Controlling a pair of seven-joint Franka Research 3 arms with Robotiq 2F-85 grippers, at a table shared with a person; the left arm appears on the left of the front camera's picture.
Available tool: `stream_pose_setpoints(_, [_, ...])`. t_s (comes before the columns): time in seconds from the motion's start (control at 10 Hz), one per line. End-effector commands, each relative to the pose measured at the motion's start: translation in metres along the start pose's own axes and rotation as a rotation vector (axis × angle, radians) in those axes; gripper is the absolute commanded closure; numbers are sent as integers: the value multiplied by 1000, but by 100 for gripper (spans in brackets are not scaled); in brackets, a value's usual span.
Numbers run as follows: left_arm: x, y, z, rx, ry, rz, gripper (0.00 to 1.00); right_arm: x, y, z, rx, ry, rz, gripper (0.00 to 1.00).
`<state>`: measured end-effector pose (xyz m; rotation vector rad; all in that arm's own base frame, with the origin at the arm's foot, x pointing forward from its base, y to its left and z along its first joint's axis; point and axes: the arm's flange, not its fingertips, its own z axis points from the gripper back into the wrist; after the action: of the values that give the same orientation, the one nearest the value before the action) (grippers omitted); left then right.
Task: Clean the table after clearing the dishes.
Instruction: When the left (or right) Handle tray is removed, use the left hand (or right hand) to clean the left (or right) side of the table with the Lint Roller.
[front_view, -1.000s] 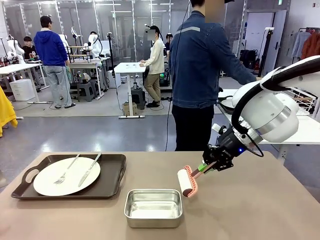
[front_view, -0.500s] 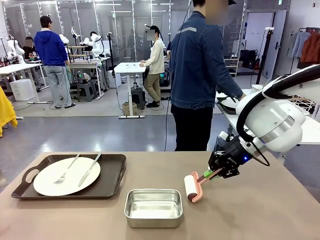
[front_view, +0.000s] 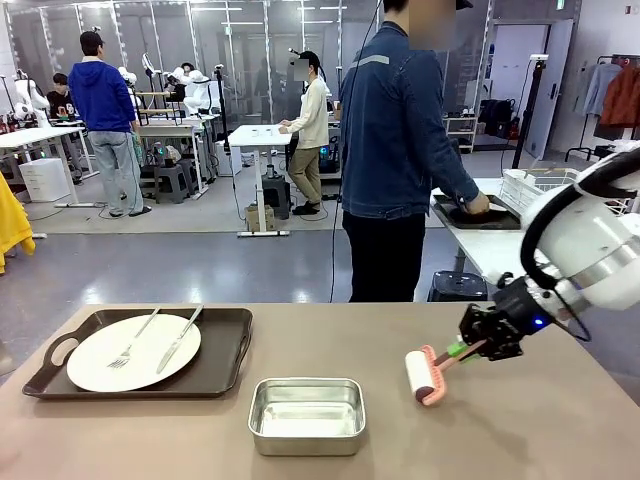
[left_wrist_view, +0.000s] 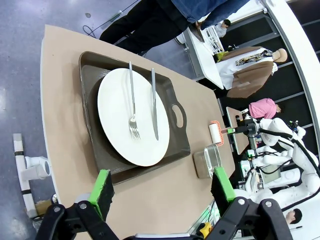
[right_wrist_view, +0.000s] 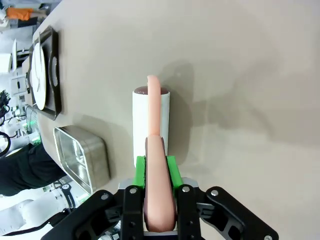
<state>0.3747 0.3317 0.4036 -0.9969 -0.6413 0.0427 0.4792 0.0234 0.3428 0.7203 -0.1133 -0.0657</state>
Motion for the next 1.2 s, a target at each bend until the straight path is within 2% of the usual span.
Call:
stream_pose_setpoints(0.0, [-2, 0, 3, -12, -8, -18, 0, 1, -19, 16, -98, -29, 34, 79])
stream_pose_setpoints(0.4, [-2, 0, 3, -12, -8, -18, 0, 11, -29, 57, -251, -15, -1, 79])
stream_pose_setpoints(0.6, [-2, 0, 3, -12, -8, -18, 0, 4, -15, 79, -414, -24, -9, 79])
stream_pose_setpoints(0.8, [-2, 0, 3, -12, -8, -18, 0, -1, 6, 91, -522, -44, -4, 79])
stream_pose_setpoints(1.1, [-2, 0, 3, -12, -8, -18, 0, -19, 47, 128, -499, -106, 47, 79])
